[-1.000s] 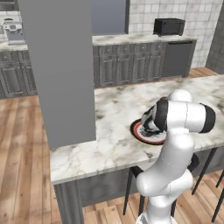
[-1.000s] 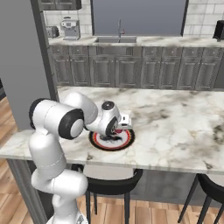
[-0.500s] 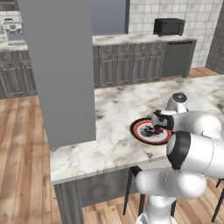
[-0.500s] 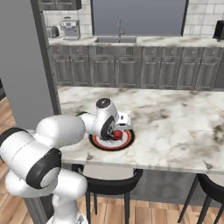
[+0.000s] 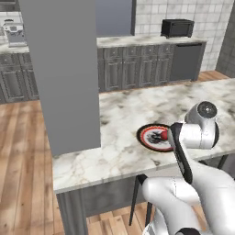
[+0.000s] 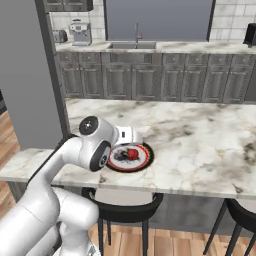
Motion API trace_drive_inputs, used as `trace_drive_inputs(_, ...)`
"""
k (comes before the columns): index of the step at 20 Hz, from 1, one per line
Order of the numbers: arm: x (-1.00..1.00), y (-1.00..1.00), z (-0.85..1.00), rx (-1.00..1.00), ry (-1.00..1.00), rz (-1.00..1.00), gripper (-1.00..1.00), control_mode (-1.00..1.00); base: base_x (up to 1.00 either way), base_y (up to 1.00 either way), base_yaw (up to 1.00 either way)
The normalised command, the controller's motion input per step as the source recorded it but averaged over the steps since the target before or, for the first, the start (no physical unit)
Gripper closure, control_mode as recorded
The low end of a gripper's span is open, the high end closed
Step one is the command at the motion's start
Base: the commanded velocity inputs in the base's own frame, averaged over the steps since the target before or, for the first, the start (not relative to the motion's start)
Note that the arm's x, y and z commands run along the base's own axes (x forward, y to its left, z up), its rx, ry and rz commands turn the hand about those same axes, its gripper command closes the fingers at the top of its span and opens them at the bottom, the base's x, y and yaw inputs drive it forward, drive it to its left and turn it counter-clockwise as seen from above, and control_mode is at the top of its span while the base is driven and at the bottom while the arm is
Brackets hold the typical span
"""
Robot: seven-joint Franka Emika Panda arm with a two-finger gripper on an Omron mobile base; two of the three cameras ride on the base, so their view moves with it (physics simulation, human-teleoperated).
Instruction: Take the cheese, steak, and bell pepper from the fridge and place them on the plate on the dining counter to create an appetizer plate.
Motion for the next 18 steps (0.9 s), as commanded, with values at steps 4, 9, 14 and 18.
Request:
trace_drive_inputs(4,-0.98,0.02,1.00,-0.03,-0.27,0.00,-1.00,-1.00,0.00,0.00,0.00)
trace_drive_inputs(9,-0.45,0.30,1.00,0.02,-0.10,-0.06,-1.00,-1.00,0.00,0.00,0.00)
trace_drive_inputs(14,-0.13,0.79,0.47,-0.01,0.04,-0.02,-1.00,-1.00,0.00,0.00,0.00)
trace_drive_inputs(18,0.00,0.68,0.48,0.00,0.08,0.00,-1.00,-1.00,0.00,0.00,0.00)
